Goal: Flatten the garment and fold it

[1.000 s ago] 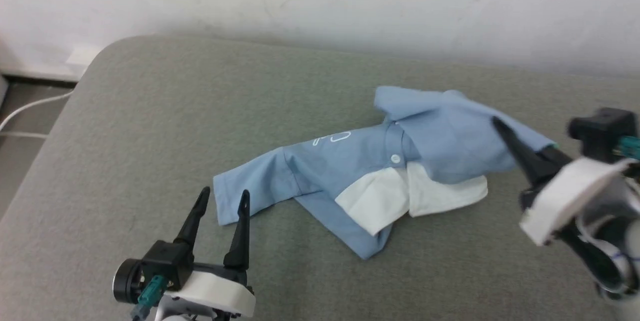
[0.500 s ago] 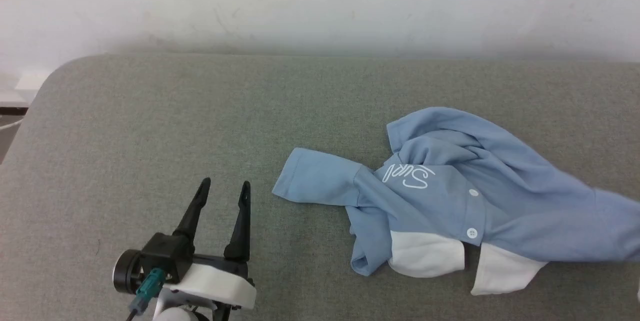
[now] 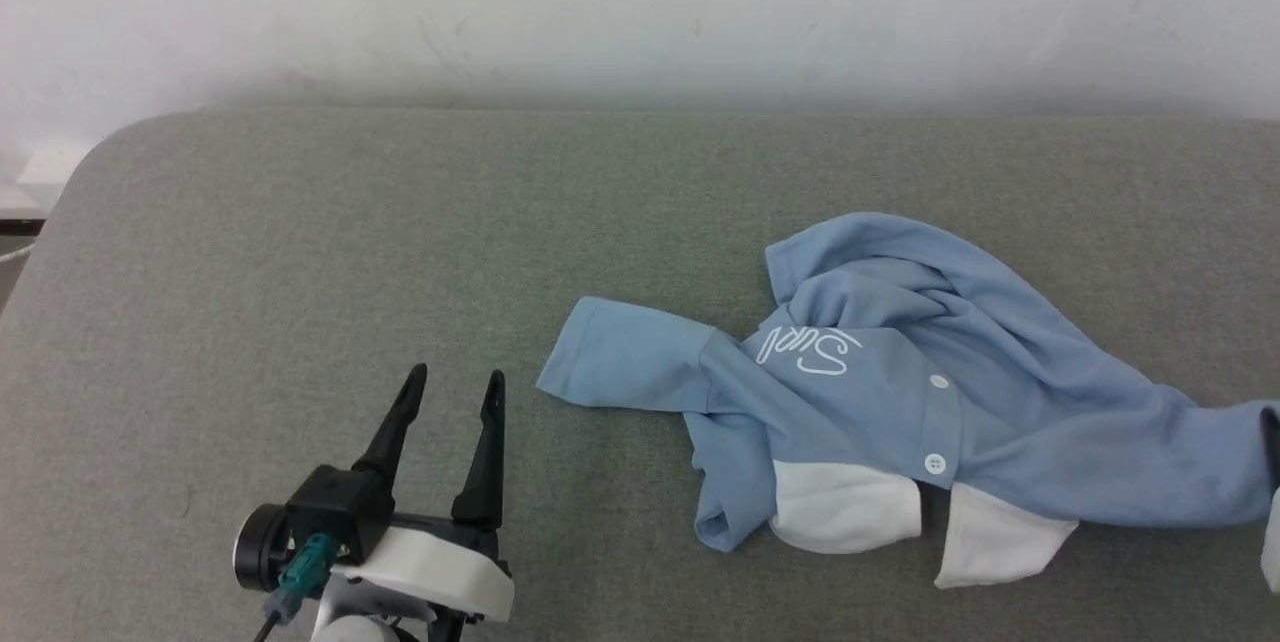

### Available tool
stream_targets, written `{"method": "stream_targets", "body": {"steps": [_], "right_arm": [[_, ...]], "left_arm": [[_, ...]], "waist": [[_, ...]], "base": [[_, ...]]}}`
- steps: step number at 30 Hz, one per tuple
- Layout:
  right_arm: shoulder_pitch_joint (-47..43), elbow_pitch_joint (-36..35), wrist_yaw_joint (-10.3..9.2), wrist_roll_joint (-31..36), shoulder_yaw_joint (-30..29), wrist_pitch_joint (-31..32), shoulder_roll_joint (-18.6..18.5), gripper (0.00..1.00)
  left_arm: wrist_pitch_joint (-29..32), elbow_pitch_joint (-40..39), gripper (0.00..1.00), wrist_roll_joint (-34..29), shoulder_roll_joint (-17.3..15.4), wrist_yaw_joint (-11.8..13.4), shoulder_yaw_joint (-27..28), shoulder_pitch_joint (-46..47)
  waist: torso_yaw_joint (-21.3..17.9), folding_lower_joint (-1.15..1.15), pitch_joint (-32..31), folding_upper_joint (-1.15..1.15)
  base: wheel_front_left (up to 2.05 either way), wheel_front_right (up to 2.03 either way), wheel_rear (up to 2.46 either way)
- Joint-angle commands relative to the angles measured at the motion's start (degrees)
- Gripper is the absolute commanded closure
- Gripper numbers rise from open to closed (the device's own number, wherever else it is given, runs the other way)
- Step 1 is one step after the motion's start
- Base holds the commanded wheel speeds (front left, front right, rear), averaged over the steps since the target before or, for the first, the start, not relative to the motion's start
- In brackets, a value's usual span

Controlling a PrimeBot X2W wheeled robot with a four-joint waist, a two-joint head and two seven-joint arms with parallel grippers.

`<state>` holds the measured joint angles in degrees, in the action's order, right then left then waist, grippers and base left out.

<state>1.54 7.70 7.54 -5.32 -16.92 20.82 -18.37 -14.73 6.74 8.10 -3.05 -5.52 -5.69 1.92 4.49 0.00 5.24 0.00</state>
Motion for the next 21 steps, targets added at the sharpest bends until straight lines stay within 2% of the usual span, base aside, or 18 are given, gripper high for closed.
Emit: {"method": "stream_targets", "body": {"steps": [1,4,8,11,16,21], "right_arm": [[0.6,-1.2,-0.05,1.3,-0.8,-1.3,0.9,0.0],[0.4,-4.3,-0.05,3.6,-2.5,-4.5,3.8,0.0],[-0.8,-7.4,-0.05,6.2,-2.5,-8.9,5.8,0.0],[-1.3,-9.7,-0.05,7.9,-3.2,-12.4,7.7,0.0],[-2.0,-13.3,-0.05,5.3,2.3,-16.0,9.2,0.0],[-2.0,-15.5,-0.05,3.5,5.2,-17.1,10.7,0.0]], "left_arm": [[-0.3,0.4,0.0,0.5,0.2,-0.4,0.2,0.8],[-0.3,1.3,0.0,1.4,0.2,-0.5,0.1,0.8],[-0.1,5.0,0.0,2.5,0.2,-0.8,-1.3,1.4],[2.7,7.5,0.0,2.7,-0.1,-0.9,-1.8,3.2],[12.4,9.1,0.0,2.9,-0.6,0.4,-2.1,7.2],[26.8,9.6,0.0,2.4,-1.4,2.2,-3.0,11.7]], "waist": [[-0.7,0.0,-0.5,0.0],[-1.7,0.0,-0.8,0.0],[-2.8,0.0,-0.9,0.0],[-3.7,0.0,-0.5,0.0],[-5.3,0.0,1.2,0.0],[-6.0,0.0,3.5,0.0]], "base": [[0.0,0.0,0.0],[0.0,0.0,0.0],[0.0,0.0,0.0],[0.0,0.0,0.0],[0.0,0.0,0.0],[0.0,0.0,0.0]]}}
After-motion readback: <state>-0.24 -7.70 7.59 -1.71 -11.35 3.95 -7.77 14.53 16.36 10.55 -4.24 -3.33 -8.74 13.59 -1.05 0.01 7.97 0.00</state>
